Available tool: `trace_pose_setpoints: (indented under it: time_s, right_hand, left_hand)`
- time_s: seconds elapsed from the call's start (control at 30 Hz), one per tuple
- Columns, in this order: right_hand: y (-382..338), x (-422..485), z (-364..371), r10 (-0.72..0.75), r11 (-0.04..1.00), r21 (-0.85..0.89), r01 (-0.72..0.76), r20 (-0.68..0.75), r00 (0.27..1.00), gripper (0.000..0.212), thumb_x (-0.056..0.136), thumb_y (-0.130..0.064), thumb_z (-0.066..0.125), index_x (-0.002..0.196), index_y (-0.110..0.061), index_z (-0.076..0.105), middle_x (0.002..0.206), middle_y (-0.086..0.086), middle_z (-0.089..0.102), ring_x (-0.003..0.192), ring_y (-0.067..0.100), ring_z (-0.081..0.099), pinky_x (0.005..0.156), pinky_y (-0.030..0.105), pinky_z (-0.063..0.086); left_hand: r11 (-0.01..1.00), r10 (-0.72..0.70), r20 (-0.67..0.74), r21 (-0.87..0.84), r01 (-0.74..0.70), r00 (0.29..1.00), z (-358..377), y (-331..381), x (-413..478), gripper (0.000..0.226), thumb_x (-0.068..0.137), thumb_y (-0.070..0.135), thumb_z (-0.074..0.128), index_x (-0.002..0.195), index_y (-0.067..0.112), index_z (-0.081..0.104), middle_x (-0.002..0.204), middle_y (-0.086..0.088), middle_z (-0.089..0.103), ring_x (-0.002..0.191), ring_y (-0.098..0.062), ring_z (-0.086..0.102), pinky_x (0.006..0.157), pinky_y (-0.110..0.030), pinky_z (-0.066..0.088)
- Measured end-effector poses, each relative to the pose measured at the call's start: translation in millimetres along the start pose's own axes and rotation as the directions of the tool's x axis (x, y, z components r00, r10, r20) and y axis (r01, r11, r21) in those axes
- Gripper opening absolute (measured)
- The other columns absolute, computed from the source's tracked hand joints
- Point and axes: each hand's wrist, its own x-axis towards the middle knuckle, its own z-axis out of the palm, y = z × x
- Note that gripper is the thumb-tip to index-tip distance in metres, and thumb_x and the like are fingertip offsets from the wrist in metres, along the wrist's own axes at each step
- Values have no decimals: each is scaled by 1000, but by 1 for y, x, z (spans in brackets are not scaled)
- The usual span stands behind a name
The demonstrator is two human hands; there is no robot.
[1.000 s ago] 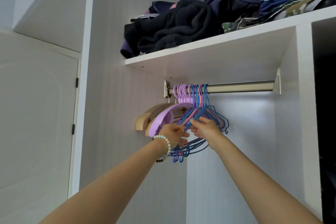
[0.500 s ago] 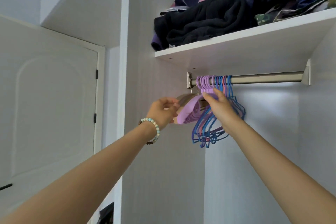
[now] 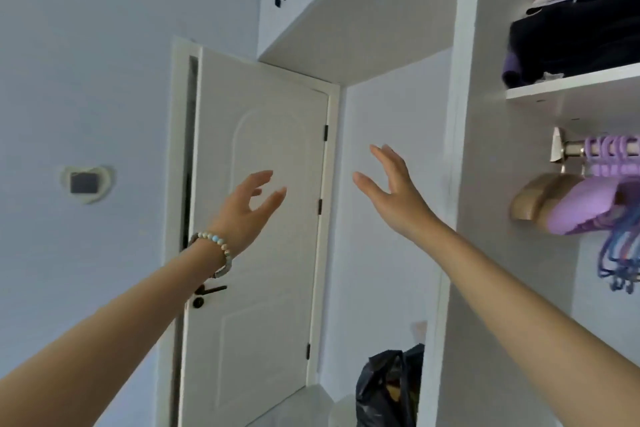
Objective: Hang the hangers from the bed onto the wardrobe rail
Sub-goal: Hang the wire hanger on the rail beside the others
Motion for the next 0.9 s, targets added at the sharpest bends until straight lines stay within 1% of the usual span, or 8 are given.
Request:
trace_pose_setpoints:
  time_s: [0.07, 0.17, 0.27, 0.43, 0.6, 0.7, 0.8, 0.9]
  right_hand:
    - [-16, 3, 62, -22, 1000, 14, 21, 88, 996, 66, 92, -46, 49, 149, -31, 19, 156, -19, 1, 143, -1, 5, 109, 18, 12]
    - [-41, 0, 163, -40, 998, 64, 24, 247, 968, 68, 91, -50, 48, 149, -33, 17, 156, -20, -3, 144, -1, 1, 110, 22, 10]
    - [-66, -19, 262, -72, 993, 118, 26, 401, 913, 70, 91, -51, 49, 149, -34, 15, 157, -19, -5, 144, 1, 0, 112, 25, 10]
    - [-100, -77, 418, -110, 989, 150, 20, 625, 773, 73, 88, -56, 49, 149, -35, 13, 156, -21, -7, 145, 2, 0, 115, 30, 11]
    - [-120, -175, 554, -104, 990, 142, -16, 794, 599, 75, 88, -57, 49, 149, -34, 13, 157, -18, -7, 145, 5, -1, 118, 35, 13]
    - [-126, -244, 621, -97, 993, 117, -11, 870, 484, 76, 88, -58, 48, 150, -32, 11, 158, -14, -6, 146, 7, -1, 119, 37, 13]
    - [-127, -312, 674, -66, 997, 73, -4, 925, 375, 77, 88, -59, 46, 151, -30, 10, 159, -10, -6, 147, 10, -2, 118, 38, 12]
    - [-119, -374, 717, -31, 999, 36, -16, 964, 265, 79, 88, -60, 45, 151, -28, 10, 160, -6, -4, 147, 14, -1, 118, 41, 12]
  left_hand:
    - [989, -86, -9, 116, 86, 996, -53, -39, -20, 65, 84, 57, 44, 140, 25, 36, 144, 6, 40, 133, -12, 36, 105, -29, 29]
    - [938, -179, -61, 289, 190, 982, -128, -94, -58, 81, 76, 66, 34, 144, 24, 27, 150, 3, 32, 138, -15, 28, 113, -36, 24]
    - [858, -269, -134, 417, 300, 954, -196, -146, -105, 80, 79, 64, 33, 146, 22, 24, 152, 3, 28, 140, -16, 24, 115, -38, 23]
    - [667, -435, -227, 569, 481, 871, -291, -228, -206, 80, 80, 64, 31, 146, 21, 22, 154, 3, 23, 142, -15, 21, 117, -36, 19]
    - [430, -619, -309, 636, 641, 722, -361, -301, -339, 87, 79, 74, 20, 147, 20, 21, 155, 1, 22, 142, -18, 22, 117, -37, 18]
    - [288, -725, -342, 639, 713, 599, -395, -332, -421, 80, 84, 67, 30, 147, 20, 20, 155, 0, 20, 142, -19, 22, 117, -38, 17]
    - [166, -788, -382, 623, 765, 483, -418, -355, -496, 92, 76, 80, 24, 147, 22, 21, 155, 1, 22, 141, -19, 23, 117, -40, 18]
    - [51, -830, -419, 600, 798, 368, -430, -381, -568, 78, 84, 68, 34, 147, 22, 21, 155, 1, 22, 142, -19, 22, 117, -40, 18]
